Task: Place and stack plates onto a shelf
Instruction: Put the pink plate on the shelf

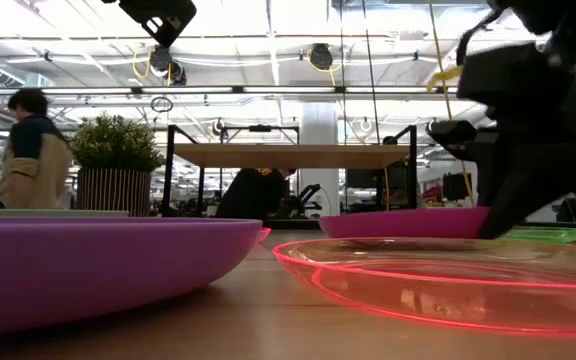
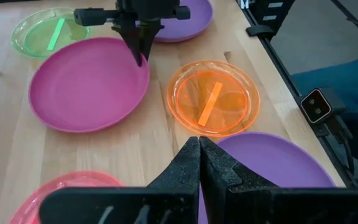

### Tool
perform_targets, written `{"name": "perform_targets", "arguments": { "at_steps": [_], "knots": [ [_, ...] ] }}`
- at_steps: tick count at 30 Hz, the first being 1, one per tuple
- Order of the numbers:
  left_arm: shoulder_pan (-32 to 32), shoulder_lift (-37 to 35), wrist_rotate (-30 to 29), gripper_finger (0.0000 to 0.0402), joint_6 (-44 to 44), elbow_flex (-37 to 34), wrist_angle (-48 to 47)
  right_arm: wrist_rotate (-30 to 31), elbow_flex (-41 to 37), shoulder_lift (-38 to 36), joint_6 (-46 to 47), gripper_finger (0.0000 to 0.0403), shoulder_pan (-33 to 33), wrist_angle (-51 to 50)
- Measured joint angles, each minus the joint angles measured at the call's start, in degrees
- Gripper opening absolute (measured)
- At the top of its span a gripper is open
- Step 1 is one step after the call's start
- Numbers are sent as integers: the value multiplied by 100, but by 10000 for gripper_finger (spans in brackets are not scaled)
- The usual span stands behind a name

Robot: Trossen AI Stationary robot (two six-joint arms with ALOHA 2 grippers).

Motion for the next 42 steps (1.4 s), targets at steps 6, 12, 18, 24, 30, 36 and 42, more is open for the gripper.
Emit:
{"name": "perform_targets", "arguments": {
  "at_steps": [6,12,18,24,30,36,42],
  "knots": [
    [0,0,-2,1,-7,0,0,128,505,2,-119,6,7,-585],
    [0,0,0,1,-35,0,54,170,863,2,-232,2,7,-908],
    [-2,0,-111,1,-8,0,282,349,1294,2,-593,1,7,-1384],
    [-2,0,-541,11,62,0,408,620,1952,-2,-725,1,9,-2043],
    [-108,0,-1494,70,448,0,634,636,2386,-2,-1295,1,-21,-2281],
    [-276,198,-1660,147,1060,-2,1018,635,2566,-4,-1368,0,-57,-2273],
    [-332,679,-1674,207,1637,-2,1637,607,2566,-4,-1353,1,-57,-2284]
  ]
}}
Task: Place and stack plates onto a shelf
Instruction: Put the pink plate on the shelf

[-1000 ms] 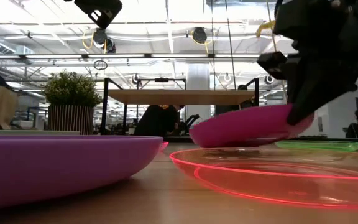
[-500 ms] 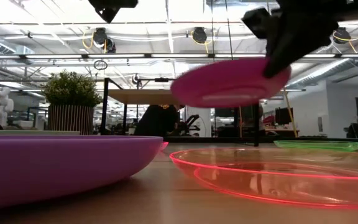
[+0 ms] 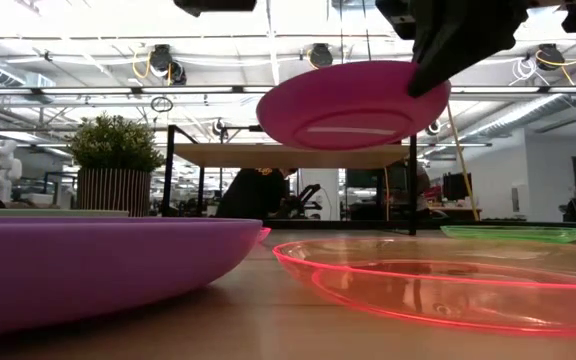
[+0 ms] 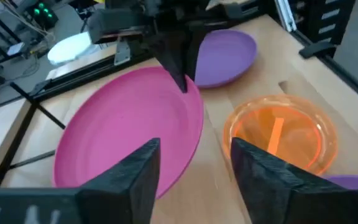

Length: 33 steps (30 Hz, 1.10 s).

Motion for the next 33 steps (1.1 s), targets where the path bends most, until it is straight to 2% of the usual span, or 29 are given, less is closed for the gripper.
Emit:
{"name": "perform_targets", "arguments": {
  "at_steps": [8,18,26,29,33],
  "knots": [
    [34,522,-44,216,489,0,143,-20,0,0,-2,4,9,25],
    [95,949,-575,216,2065,2,151,-24,-2,0,-32,5,2,210],
    [253,1230,-860,215,2629,2,246,-327,-3,0,8,5,0,200],
    [269,1225,-831,200,2696,2,277,-330,-4,-2,9,5,0,197],
    [274,1222,-430,151,2761,4,216,-330,-4,-2,8,6,0,201]
  ]
}}
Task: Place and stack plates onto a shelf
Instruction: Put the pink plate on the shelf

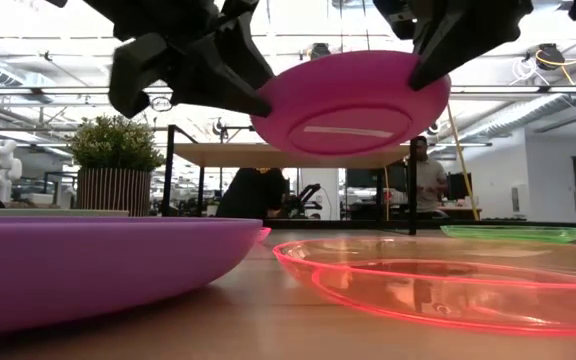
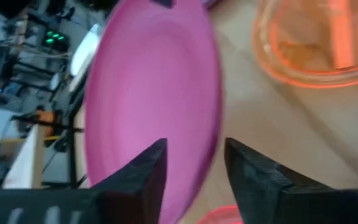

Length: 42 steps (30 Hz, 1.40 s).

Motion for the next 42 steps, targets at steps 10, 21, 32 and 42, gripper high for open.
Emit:
{"name": "perform_targets", "arguments": {
  "at_steps": [10,21,32,42],
  "knots": [
    [40,2,265,78,-8,0,-85,-35,0,0,-45,6,2,1],
    [45,2,429,76,163,0,-67,-2,-4,0,-192,6,0,-2],
    [45,0,642,76,251,0,-8,2,-4,0,-214,6,0,17],
    [45,0,668,76,255,0,-10,2,-4,0,-338,6,0,20]
  ]
}}
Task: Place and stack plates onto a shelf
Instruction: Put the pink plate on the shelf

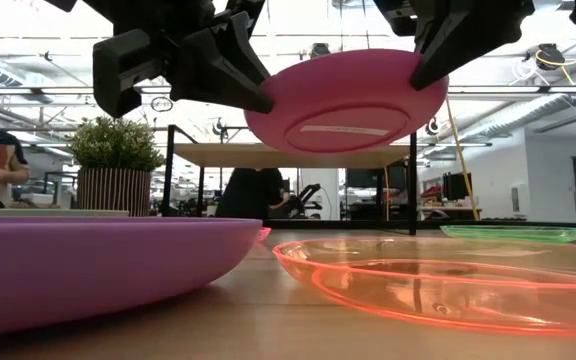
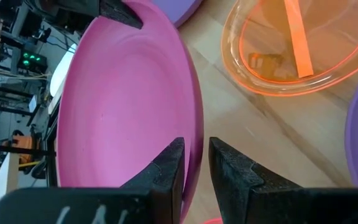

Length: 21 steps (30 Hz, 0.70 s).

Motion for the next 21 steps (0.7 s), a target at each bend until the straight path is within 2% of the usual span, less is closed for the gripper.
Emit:
{"name": "perform_targets", "arguments": {
  "at_steps": [4,21],
  "knots": [
    [31,0,237,76,-48,0,16,-7,0,0,-26,6,0,4],
    [101,0,435,76,-26,0,104,11,0,0,-129,6,-2,94]
  ]
}}
